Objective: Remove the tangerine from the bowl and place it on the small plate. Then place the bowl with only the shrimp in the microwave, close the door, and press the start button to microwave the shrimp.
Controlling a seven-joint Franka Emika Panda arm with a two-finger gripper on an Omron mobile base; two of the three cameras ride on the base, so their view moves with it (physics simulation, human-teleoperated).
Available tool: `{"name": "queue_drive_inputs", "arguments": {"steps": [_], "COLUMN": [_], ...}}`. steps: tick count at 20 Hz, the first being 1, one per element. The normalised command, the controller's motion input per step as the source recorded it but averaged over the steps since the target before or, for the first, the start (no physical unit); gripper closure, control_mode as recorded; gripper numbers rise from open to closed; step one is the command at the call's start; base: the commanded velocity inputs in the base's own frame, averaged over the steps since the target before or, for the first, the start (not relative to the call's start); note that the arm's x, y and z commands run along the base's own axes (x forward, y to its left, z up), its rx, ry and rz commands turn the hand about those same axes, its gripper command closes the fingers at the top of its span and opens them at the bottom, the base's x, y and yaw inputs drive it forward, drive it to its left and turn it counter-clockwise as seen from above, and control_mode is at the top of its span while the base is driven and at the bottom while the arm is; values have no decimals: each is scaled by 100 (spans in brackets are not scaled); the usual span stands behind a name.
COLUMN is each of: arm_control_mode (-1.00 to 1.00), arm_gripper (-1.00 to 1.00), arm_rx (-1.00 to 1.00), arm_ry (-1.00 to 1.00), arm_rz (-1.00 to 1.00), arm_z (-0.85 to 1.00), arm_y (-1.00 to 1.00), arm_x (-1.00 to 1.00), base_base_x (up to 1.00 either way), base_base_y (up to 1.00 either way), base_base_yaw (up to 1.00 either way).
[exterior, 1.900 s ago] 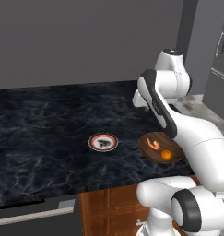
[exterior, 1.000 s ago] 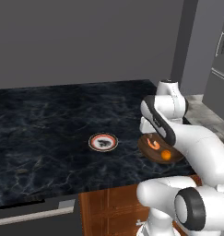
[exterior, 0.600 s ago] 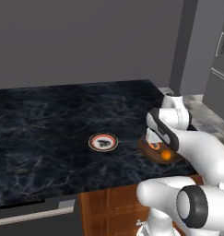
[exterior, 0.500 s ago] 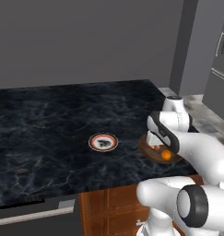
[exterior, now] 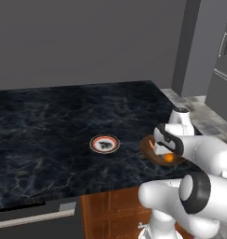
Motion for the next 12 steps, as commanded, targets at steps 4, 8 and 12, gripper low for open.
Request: {"name": "queue_drive_inputs", "arguments": {"steps": [4, 8, 12], "arm_control_mode": [-100, -100, -100], "arm_gripper": [-100, -100, -100], "arm_rx": [0, 1, 0], "arm_ry": [0, 0, 0], "arm_rz": [0, 0, 0], "arm_z": [-25, -19, -20], "arm_y": [-21, -9, 0], "arm_x": [14, 14, 27], "base_base_x": [0, 0, 0], "base_base_y": [0, 0, 0], "base_base_yaw": [0, 0, 0]}}
